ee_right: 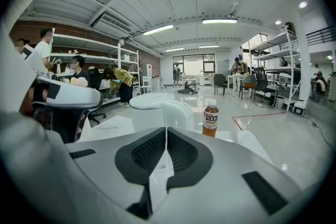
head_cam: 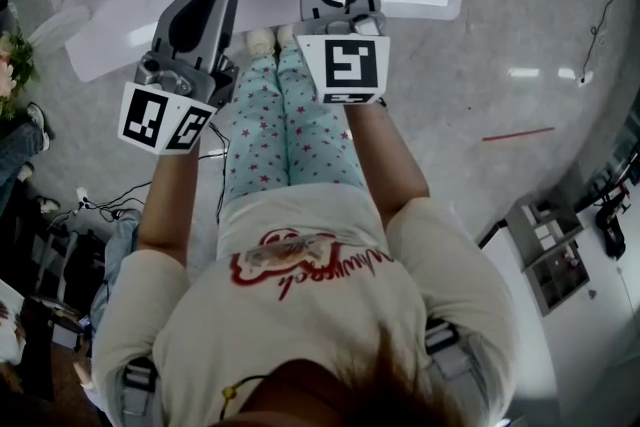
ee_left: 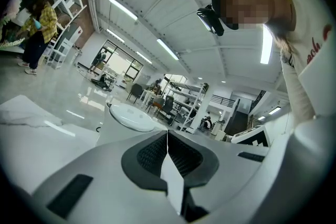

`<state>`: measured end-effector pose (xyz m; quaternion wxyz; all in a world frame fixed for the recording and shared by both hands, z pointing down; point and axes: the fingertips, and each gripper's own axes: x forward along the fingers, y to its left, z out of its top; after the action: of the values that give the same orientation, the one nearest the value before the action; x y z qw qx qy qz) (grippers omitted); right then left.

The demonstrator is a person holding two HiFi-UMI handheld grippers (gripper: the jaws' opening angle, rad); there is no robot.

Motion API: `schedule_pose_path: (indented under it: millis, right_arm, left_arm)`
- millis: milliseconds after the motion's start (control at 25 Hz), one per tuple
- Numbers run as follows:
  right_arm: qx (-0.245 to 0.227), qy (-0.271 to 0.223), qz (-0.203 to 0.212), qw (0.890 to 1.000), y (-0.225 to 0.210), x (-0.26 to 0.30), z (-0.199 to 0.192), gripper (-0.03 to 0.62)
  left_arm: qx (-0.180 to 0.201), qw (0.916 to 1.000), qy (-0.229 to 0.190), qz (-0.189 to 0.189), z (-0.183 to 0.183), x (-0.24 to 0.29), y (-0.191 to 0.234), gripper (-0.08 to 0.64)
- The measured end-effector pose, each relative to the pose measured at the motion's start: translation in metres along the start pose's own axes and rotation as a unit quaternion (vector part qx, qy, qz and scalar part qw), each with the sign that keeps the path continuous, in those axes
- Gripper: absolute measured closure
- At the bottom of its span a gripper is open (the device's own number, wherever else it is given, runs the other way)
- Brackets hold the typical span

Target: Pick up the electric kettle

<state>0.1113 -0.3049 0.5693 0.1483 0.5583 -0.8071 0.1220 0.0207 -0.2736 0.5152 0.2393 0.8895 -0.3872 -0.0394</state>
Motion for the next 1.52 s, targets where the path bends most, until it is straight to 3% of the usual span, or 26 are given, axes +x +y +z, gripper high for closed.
schedule_pose_path:
  millis: [360,680,760,840,1160,1400,1520]
  right_arm:
    - [0.004,0.012,-0.008,1.0,-0.002,0.01,-0.029,0.575]
    - [0.001,0.029,-0.068,0.997,-0.024,0.018,-0.041,0.573]
    - [0.002,0.029,-0.075,0.997,-0.028,0.023,-0.042,0.542]
    - [0.007,0.032,-0.077,0.997,-0.031,0.028,-0.045,0.454]
    - [0.022,0.041,-0.087,0.995,-0.039,0.048,-0.05,0.428]
    - [-0.01,0.047,-0.096,0.994,-0.042,0.065,-0.048,0.422]
    - [0.004,0.047,-0.094,0.994,-0.045,0.074,-0.049,0.422]
  left_arm:
    - [-0.005,1.0,0.009,0.0,-0.024,0.004,0.013,0.548]
    - [-0.012,0.9998,0.006,0.015,-0.029,-0.004,0.022,0.548]
    - [-0.015,0.9997,0.006,0.021,-0.031,-0.006,0.026,0.548]
    - [-0.017,0.9995,0.007,0.024,-0.032,-0.008,0.027,0.548]
    - [-0.024,0.9992,0.012,0.029,-0.032,-0.007,0.033,0.548]
    - [-0.029,0.9992,0.013,0.024,-0.031,0.001,0.038,0.548]
    - [-0.03,0.9991,0.016,0.024,-0.032,0.007,0.041,0.548]
